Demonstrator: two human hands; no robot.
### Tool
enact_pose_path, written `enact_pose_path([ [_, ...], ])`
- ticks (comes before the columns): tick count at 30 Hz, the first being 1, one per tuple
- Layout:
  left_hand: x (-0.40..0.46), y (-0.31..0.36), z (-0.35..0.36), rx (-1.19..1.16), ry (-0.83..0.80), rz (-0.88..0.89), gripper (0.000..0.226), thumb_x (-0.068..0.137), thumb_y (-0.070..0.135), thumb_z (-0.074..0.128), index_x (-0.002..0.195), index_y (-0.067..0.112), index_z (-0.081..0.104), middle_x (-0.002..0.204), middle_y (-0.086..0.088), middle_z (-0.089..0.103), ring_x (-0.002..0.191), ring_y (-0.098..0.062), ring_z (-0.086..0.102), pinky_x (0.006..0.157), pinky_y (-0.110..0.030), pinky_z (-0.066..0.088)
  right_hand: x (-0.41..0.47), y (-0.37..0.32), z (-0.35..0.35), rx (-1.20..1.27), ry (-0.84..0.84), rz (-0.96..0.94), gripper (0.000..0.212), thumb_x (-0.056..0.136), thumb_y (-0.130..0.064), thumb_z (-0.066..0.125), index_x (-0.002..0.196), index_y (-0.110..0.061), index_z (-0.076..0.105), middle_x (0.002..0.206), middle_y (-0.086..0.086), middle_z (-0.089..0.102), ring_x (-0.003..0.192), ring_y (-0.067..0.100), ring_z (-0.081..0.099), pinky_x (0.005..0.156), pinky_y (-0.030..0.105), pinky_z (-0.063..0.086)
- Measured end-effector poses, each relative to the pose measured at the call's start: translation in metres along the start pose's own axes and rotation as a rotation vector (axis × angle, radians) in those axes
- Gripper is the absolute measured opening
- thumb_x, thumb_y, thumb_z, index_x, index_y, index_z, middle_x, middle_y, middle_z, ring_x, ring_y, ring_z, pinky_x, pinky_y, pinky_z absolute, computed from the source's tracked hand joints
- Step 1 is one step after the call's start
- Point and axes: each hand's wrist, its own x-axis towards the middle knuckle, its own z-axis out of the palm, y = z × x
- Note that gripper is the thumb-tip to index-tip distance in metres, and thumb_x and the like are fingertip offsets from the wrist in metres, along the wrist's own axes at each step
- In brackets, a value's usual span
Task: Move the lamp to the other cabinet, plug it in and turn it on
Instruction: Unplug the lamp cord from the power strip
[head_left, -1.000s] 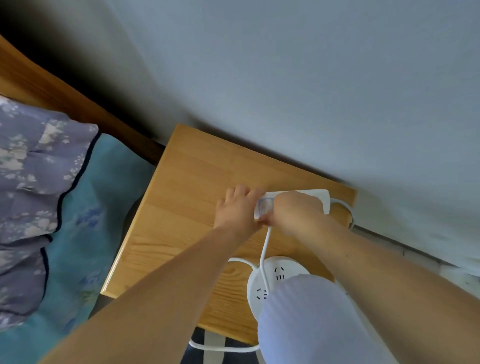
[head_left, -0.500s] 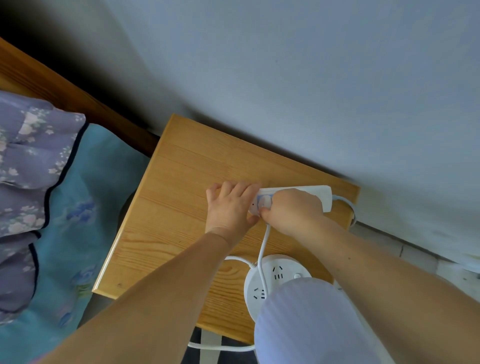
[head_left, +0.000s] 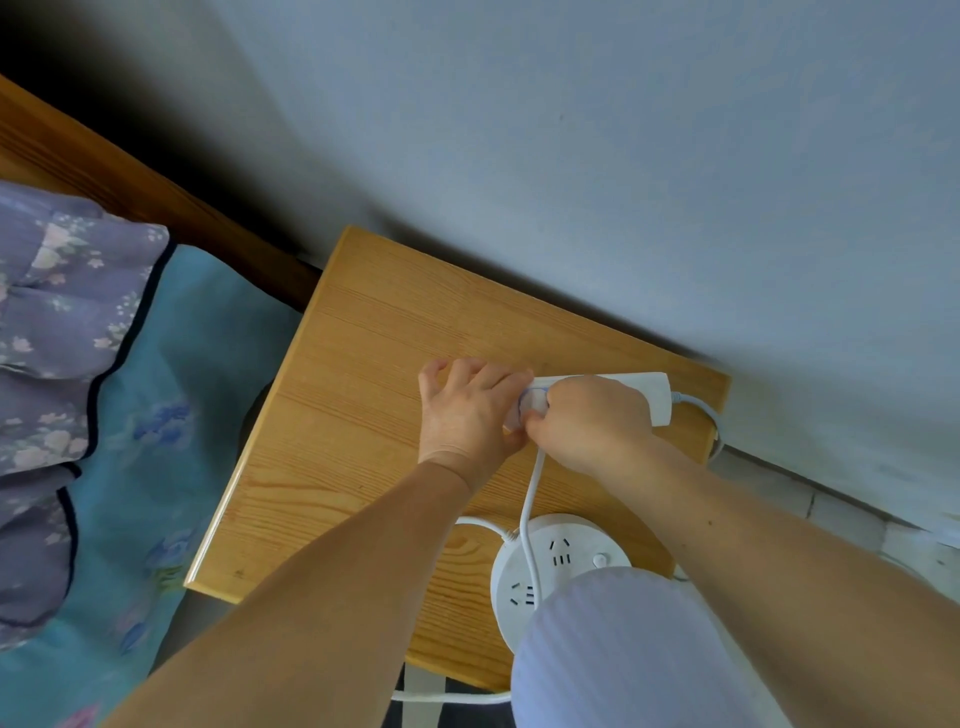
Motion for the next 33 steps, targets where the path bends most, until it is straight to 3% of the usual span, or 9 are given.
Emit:
enact_pose_path([
  [4,0.003,0.001,-0.001,0.009,0.019,-0.025,0.042,0.064,0.035,0.075,0.105,0.025,0.069,0.098,0.006,0.072,0.099,-0.028,0.059,0.097,-0.057,0.030,0.003,0.000,-0.003,-0.005,0.007,-0.028,0.050,0.092,-0.049,0.033,0.111,-0.012,0.061,0.103,0.010,0.065,0.095,0.025,0.060,0.067,0.032,0.038],
  [13,0.009,0.003,-0.001,-0.016,-0.003,-0.056,0.036,0.067,0.040,0.072,0.101,0.028,0.069,0.099,0.006,0.072,0.102,-0.025,0.058,0.107,-0.056,0.018,0.007,-0.001,-0.005,-0.049,-0.057,-0.001,0.045,0.094,-0.042,0.038,0.119,-0.011,0.056,0.112,0.012,0.063,0.104,0.027,0.058,0.072,0.033,0.040],
  [19,0.009,0.001,0.002,-0.022,-0.004,-0.060,0.036,0.072,0.042,0.067,0.106,0.029,0.067,0.102,0.006,0.069,0.107,-0.023,0.054,0.111,-0.050,0.009,0.004,0.004,-0.003,0.056,-0.020,0.020,0.041,0.092,-0.044,0.039,0.105,-0.013,0.062,0.097,0.006,0.064,0.082,0.020,0.053,0.066,0.030,0.035],
  [23,0.009,0.000,0.004,-0.016,0.007,-0.063,0.036,0.072,0.041,0.067,0.105,0.028,0.067,0.101,0.005,0.069,0.105,-0.024,0.055,0.112,-0.049,0.008,0.005,0.002,-0.004,0.032,-0.023,0.030,0.040,0.092,-0.044,0.040,0.108,-0.014,0.061,0.100,0.006,0.064,0.083,0.020,0.053,0.066,0.031,0.036],
  [28,0.010,-0.002,0.008,-0.002,-0.011,-0.062,0.041,0.073,0.046,0.066,0.111,0.031,0.064,0.106,0.007,0.067,0.109,-0.021,0.052,0.113,-0.047,0.007,-0.005,0.006,-0.010,0.063,-0.003,0.001,0.036,0.088,-0.046,0.043,0.097,-0.016,0.061,0.082,0.002,0.058,0.077,0.019,0.053,0.058,0.029,0.033],
  [33,0.009,-0.002,0.008,0.052,-0.043,-0.053,0.053,0.070,0.047,0.069,0.119,0.033,0.057,0.112,0.009,0.063,0.113,-0.019,0.048,0.109,-0.046,0.004,-0.015,0.027,-0.021,0.121,0.013,-0.028,0.043,0.090,-0.050,0.038,0.096,-0.016,0.063,0.079,0.002,0.059,0.075,0.019,0.055,0.051,0.027,0.031],
])
